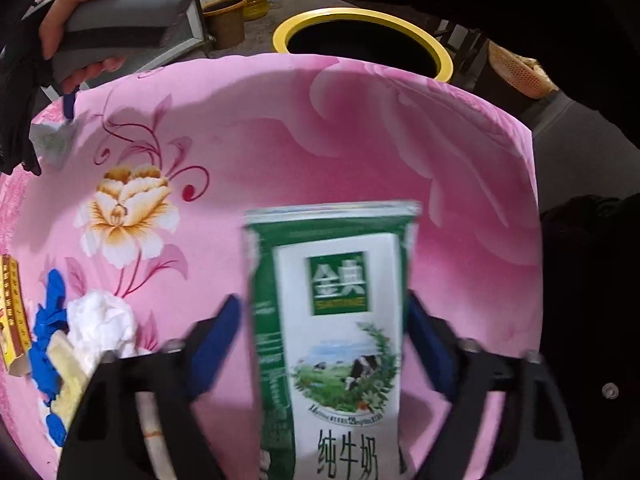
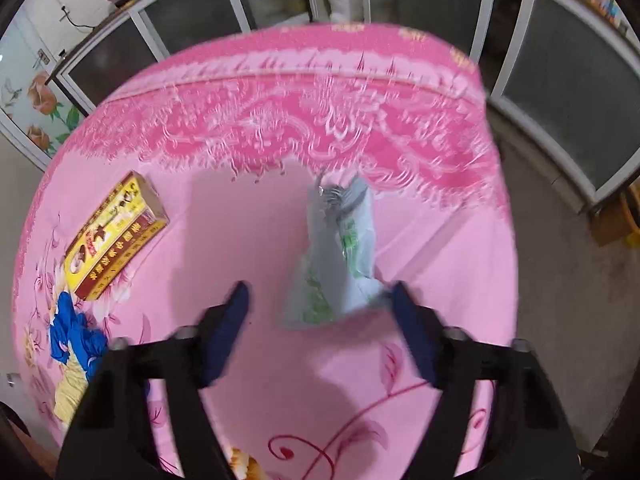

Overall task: Collect trash
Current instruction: 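Grasp the green milk carton with the left tool while the right tool grasps the crumpled white wrapper, then carry both items over the bin and open both tools to drop them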

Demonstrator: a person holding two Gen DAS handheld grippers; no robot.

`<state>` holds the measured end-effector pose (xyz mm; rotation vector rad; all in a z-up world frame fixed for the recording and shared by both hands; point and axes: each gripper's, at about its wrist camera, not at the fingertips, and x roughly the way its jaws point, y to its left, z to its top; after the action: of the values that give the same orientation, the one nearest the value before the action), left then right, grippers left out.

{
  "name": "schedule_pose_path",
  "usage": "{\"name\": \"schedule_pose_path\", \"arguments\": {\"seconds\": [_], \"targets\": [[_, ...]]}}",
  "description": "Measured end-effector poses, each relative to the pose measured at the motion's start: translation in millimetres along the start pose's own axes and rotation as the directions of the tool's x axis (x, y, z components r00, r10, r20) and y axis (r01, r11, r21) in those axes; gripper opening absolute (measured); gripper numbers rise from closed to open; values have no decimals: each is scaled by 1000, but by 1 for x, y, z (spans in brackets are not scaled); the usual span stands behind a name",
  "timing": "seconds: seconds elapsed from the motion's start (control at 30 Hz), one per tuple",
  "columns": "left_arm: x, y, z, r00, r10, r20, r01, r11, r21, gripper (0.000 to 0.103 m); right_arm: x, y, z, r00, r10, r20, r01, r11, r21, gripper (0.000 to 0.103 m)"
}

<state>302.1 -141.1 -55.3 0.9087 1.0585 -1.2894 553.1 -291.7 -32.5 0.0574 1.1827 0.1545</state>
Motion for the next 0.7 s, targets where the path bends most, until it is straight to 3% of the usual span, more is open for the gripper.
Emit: {"name": "schedule_pose_path", "arguments": {"seconds": [0.07,0.13,0.3,0.43,0.7], "targets": [[4,-1,-1,1000,5,4,-5,1000,5,67,-2,-1,-1,1000,16,16,-16,1000,16,50],[5,0,-1,1000,4,16,-3,1000,-5,67,-7,1,-5,997,76,16,-77,997,19,38],[-6,9,-3,997,-8,77,15,996,-85,66,-28,7,-14,997,64,35,-64,998,9,28],[-30,0,-6,992,-3,129,17,994,-107,66,-58,10,-21,993,91,81,-92,996,10,26],[-64,-29,-22,987,65,146,-46,991,-128,66,-119,13,-45,979,136,151,-140,990,14,26]]}}
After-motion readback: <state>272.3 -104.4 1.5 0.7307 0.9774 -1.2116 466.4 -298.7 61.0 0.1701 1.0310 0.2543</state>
